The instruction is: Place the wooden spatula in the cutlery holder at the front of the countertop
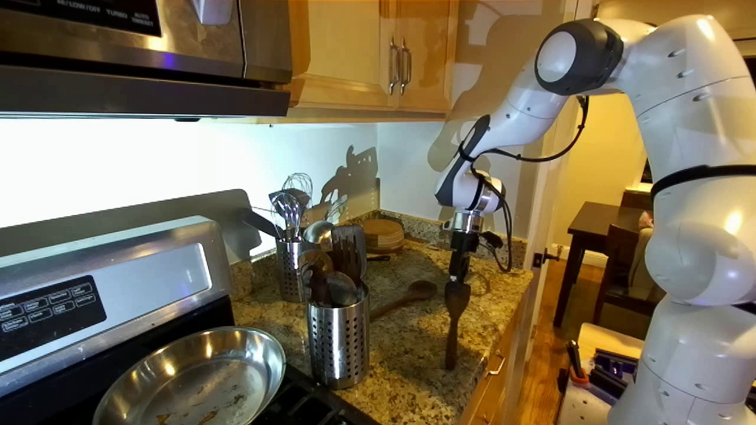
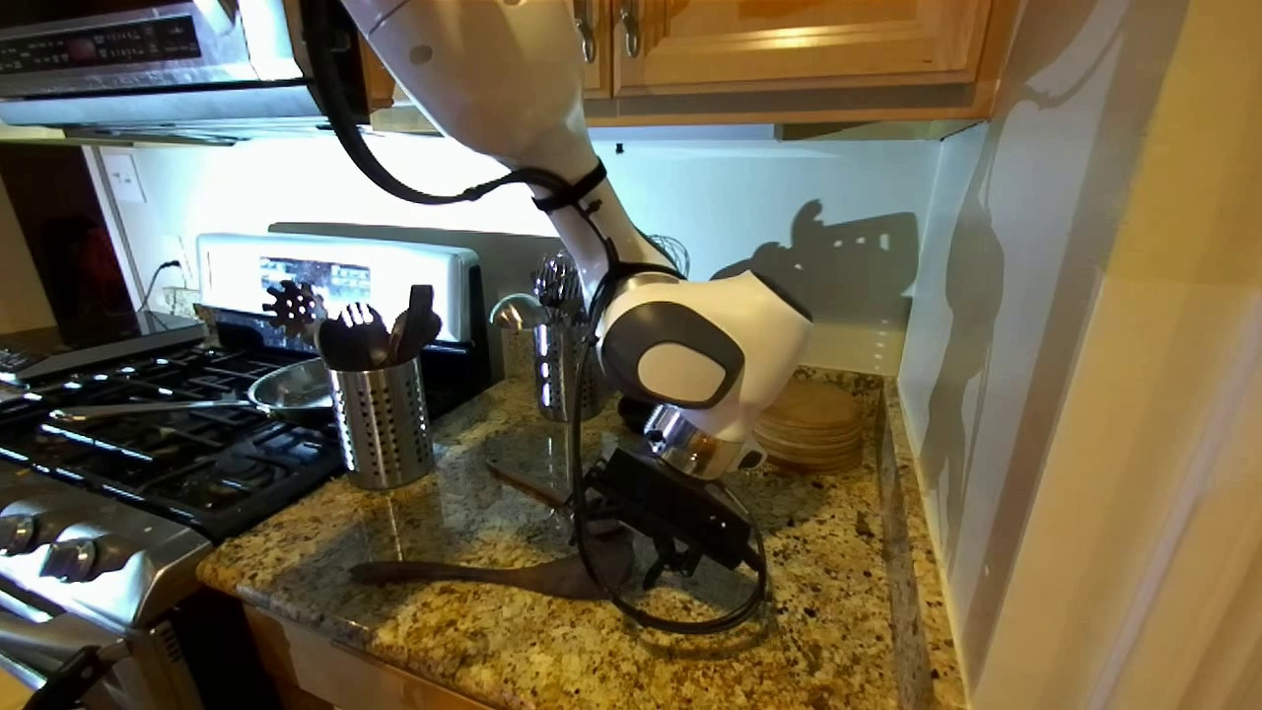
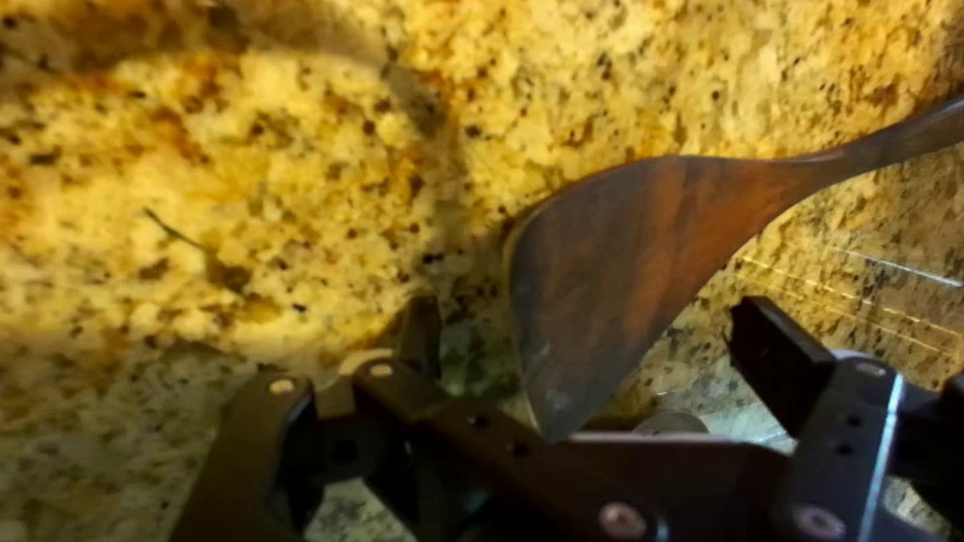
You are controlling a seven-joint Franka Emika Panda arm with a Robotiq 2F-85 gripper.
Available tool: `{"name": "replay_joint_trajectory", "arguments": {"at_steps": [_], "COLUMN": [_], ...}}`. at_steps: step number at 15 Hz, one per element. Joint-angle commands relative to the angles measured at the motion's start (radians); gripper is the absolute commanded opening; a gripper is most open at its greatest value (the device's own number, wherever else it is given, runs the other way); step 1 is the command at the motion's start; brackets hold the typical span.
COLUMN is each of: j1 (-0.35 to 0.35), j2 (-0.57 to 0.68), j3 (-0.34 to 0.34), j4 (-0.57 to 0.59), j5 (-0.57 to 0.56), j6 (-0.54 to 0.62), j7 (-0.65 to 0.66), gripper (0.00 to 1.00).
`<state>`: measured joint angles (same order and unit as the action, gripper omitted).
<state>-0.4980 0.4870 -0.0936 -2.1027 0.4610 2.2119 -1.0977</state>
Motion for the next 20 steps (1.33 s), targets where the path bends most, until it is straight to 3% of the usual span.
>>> {"name": "replay_joint_trajectory", "arguments": {"at_steps": [1, 5, 7, 10, 12, 15, 18, 20], "j1": [-0.021, -0.041, -0.045, -0.048, -0.044, -0.028, -0.026, -0.022], "j2": [0.024, 0.058, 0.072, 0.078, 0.069, 0.046, 0.035, 0.026], "j3": [-0.013, -0.003, 0.001, 0.006, 0.007, 0.001, -0.006, -0.009], "j4": [0.031, 0.055, 0.062, 0.066, 0.058, 0.035, 0.024, 0.018], "j5": [0.024, 0.054, 0.066, 0.081, 0.08, 0.062, 0.051, 0.045], "j6": [-0.007, -0.016, -0.019, -0.022, -0.02, -0.004, 0.004, 0.005], "j7": [-0.016, -0.03, -0.036, -0.045, -0.045, -0.035, -0.036, -0.034], "gripper": [1.0, 1.0, 0.93, 0.73, 0.69, 0.76, 0.96, 1.0]}}
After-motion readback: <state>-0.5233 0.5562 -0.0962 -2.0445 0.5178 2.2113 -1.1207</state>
